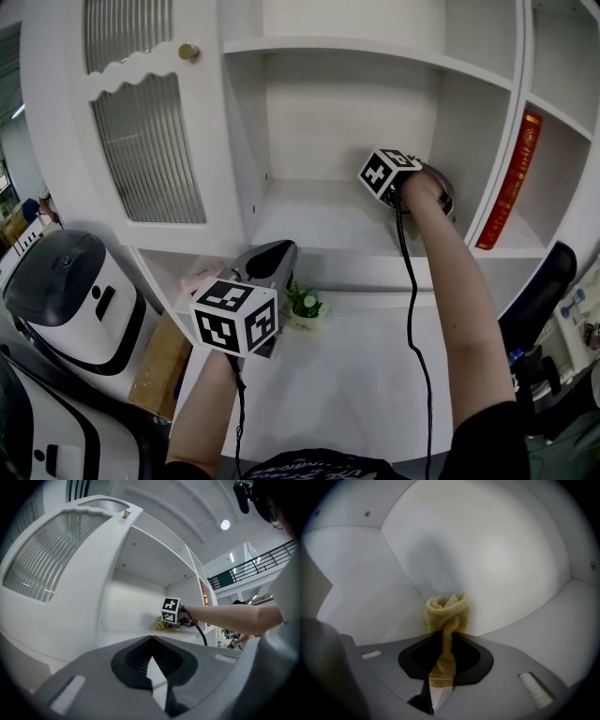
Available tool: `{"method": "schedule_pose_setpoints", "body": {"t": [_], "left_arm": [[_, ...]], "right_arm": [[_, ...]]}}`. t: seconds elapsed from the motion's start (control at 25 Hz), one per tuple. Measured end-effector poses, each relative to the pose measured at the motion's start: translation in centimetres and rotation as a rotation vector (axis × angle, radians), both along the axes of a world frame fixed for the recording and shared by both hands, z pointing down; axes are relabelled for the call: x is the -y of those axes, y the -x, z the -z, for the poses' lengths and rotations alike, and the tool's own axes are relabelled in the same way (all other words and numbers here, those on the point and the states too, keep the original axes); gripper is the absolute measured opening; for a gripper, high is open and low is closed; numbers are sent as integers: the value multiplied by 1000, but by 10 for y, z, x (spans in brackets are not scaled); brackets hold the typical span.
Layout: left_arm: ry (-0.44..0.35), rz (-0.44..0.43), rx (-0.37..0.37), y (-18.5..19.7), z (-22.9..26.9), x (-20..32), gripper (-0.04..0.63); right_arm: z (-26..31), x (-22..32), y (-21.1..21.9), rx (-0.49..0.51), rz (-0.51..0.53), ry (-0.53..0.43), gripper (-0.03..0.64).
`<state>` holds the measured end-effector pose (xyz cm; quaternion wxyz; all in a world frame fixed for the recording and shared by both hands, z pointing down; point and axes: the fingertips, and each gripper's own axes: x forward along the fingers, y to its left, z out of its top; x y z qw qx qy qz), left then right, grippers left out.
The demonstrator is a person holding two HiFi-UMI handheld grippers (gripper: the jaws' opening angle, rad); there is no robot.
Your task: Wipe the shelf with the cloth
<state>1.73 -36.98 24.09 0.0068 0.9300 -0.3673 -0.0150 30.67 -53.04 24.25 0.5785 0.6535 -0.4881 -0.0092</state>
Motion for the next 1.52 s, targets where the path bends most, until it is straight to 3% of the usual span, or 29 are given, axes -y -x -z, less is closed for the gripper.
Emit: {"method": "schedule_pose_setpoints", "body": {"t": [0.2, 0.4, 0.72, 0.96, 1.2, 1.52], "left_arm": [[0, 8, -10, 9, 1, -4, 6], [6, 17, -27, 22, 0, -13, 6], [16, 40, -37, 49, -6, -32, 6], [37, 60, -40, 70, -15, -36, 6], [48, 66, -36, 83, -20, -38, 6], [58, 53, -24, 84, -26, -42, 6]], "right_arm": [[8, -7, 11, 39, 51, -57, 97], [25, -15, 52, 114, 151, -107, 97], [34, -27, 153, 258, 344, -133, 98], [24, -28, 242, 421, 517, -88, 98], [7, -22, 285, 378, 556, -41, 98], [4, -18, 284, 358, 518, -47, 95]]}}
